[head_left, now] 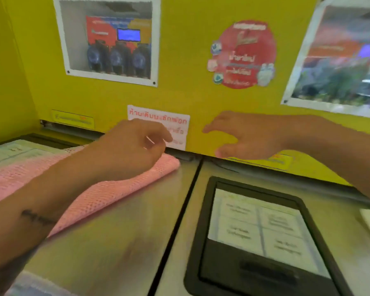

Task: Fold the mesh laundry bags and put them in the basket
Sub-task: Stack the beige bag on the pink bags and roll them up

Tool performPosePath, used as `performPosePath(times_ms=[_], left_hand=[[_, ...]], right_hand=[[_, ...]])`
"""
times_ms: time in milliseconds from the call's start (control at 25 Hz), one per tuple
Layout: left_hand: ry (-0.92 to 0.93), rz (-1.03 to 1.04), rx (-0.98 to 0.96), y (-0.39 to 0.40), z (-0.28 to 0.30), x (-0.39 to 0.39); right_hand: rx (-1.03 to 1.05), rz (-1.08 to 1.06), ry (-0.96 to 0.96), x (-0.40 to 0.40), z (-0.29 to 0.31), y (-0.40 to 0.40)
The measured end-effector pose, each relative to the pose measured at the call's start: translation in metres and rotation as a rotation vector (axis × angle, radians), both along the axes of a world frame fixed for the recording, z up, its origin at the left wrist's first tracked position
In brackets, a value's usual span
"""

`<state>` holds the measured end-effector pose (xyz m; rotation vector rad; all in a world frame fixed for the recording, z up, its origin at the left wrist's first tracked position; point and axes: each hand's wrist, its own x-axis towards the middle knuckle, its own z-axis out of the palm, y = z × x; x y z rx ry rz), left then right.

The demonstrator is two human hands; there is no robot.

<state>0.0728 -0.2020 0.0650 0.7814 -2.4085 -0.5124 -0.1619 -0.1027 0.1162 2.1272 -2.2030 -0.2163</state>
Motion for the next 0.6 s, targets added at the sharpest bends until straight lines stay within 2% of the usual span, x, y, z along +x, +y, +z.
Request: performPosePath(times_ms=[160,320,600], left_hand=[[0.051,-0.178,-0.003,0.082,0.012,-0.082],[-0.017,-0.295,-0.010,0.157,0.008,-0.147],[-0.130,-0.418,0.056,0.240,-0.012,-0.233]], right_hand=[[0.040,-0.177,0.093,-0.065,0.017,0.112],[0.049,-0.266,0.053,-0.119,0.007,0.194],[0.173,-0.371,-0.031,-0.186,-0.023,0.277]])
